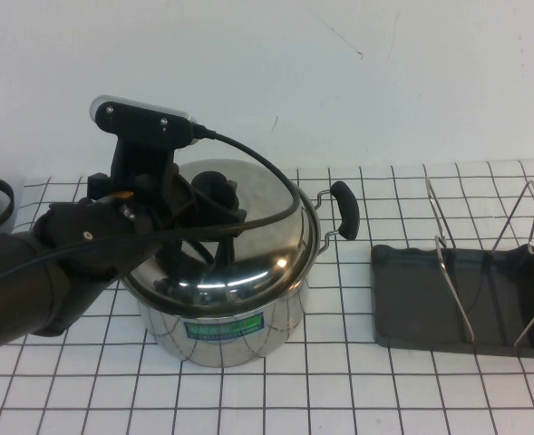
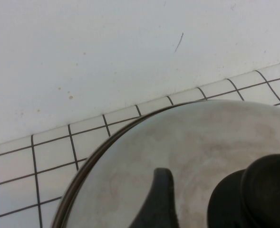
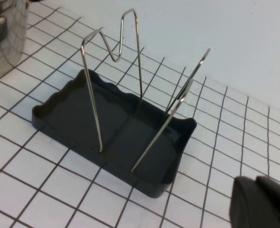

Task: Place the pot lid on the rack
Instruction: Open the pot

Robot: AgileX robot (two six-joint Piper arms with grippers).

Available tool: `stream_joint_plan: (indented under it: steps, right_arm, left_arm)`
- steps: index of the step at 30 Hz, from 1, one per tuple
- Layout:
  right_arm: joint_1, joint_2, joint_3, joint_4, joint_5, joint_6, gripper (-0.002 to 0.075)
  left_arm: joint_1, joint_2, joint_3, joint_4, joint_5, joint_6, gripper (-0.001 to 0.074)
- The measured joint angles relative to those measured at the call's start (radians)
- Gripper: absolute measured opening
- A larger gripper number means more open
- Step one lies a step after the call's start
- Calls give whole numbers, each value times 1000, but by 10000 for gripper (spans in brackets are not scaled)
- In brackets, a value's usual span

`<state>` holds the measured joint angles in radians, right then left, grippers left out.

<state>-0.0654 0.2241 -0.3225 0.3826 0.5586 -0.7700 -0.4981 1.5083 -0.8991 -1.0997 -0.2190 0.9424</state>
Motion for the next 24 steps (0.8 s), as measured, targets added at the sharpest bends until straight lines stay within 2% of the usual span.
stream_joint_plan:
  steps: [24]
  right_arm:
    - [0, 0, 0, -2, 0, 0, -2]
  left_arm:
    - [0, 0, 0, -13, 22, -2, 584]
